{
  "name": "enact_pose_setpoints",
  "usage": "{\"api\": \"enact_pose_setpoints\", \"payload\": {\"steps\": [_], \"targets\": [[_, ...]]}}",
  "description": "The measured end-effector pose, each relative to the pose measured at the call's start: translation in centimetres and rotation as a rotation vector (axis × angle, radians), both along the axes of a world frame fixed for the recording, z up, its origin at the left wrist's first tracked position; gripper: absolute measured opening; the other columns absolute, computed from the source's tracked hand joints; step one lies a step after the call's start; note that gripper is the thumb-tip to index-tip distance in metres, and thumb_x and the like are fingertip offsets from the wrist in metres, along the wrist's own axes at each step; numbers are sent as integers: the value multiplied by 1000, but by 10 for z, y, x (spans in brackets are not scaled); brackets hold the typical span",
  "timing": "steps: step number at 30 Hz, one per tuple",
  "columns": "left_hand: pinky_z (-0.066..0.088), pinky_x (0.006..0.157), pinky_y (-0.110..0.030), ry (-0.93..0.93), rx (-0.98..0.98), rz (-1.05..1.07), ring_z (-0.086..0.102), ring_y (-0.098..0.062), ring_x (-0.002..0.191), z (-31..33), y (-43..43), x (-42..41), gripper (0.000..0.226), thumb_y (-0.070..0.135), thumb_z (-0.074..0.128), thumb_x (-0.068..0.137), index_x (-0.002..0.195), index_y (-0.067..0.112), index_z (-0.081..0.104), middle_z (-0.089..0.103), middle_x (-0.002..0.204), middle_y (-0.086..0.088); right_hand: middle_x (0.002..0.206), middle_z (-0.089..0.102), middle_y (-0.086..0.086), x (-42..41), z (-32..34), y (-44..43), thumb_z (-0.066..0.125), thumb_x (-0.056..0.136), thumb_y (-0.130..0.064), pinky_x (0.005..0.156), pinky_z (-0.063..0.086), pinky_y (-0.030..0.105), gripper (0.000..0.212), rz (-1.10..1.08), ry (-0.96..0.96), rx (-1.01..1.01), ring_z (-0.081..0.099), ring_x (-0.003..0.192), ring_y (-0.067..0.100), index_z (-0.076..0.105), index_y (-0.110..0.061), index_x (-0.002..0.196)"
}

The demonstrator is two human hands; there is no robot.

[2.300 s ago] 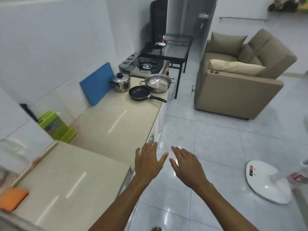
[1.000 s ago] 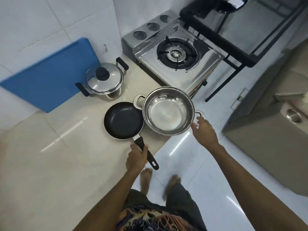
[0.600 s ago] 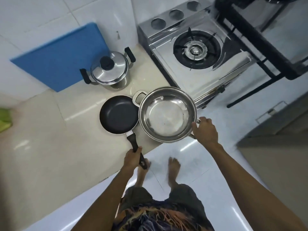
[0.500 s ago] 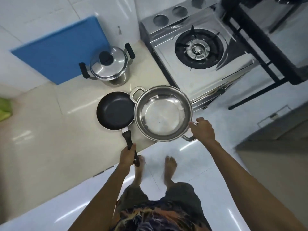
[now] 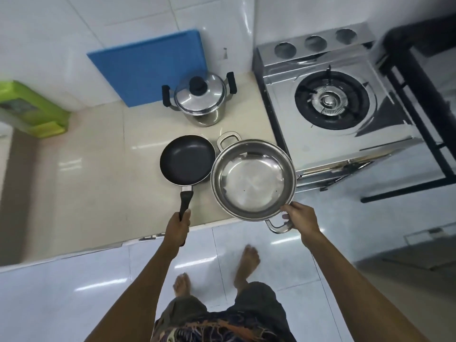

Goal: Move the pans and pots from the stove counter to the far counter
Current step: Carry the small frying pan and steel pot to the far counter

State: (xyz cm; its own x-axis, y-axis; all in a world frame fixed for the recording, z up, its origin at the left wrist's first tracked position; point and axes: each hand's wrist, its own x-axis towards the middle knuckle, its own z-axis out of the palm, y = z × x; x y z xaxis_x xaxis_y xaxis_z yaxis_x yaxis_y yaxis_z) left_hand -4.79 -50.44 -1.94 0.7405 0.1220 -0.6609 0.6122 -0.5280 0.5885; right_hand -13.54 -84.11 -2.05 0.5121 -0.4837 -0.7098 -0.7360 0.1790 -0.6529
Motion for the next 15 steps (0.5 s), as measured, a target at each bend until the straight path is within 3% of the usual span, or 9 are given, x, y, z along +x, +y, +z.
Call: {"api": "enact_pose_setpoints", "payload": {"steps": [4, 8, 12, 15], "targets": [[39, 57, -32, -137, 100, -46, 48, -17, 65, 9, 20, -19, 45, 49, 44, 102, 80, 10, 51, 53, 72, -5, 90, 78, 10, -1, -6, 22, 80, 83, -20, 74, 64, 42, 14, -136, -42, 58, 76, 85, 24, 76, -7, 89], [41, 61, -34, -185, 108, 9, 50, -18, 66, 14, 54, -35, 45, 50, 43, 101, 80, 11, 53, 54, 71, -4, 86, 75, 17, 1, 2, 48, 80, 81, -12, 67, 63, 35, 12, -230, -82, 44, 75, 80, 27, 75, -1, 83], [43, 62, -33, -231, 69, 116, 56, -21, 71, 17, 95, -44, 46, 47, 45, 102, 86, 5, 58, 62, 78, -12, 86, 71, 19, 3, 16, 86, 77, 82, -6, 81, 62, 43, 12, -207, -104, 56, 72, 84, 30, 73, 5, 85], [45, 65, -34, -268, 50, 178, 59, -21, 73, 22, 132, -46, 47, 48, 45, 101, 90, 5, 60, 65, 82, -12, 86, 70, 21, 10, 29, 124, 75, 84, -5, 80, 61, 43, 16, -147, -125, 63, 71, 85, 32, 71, 10, 87]]}}
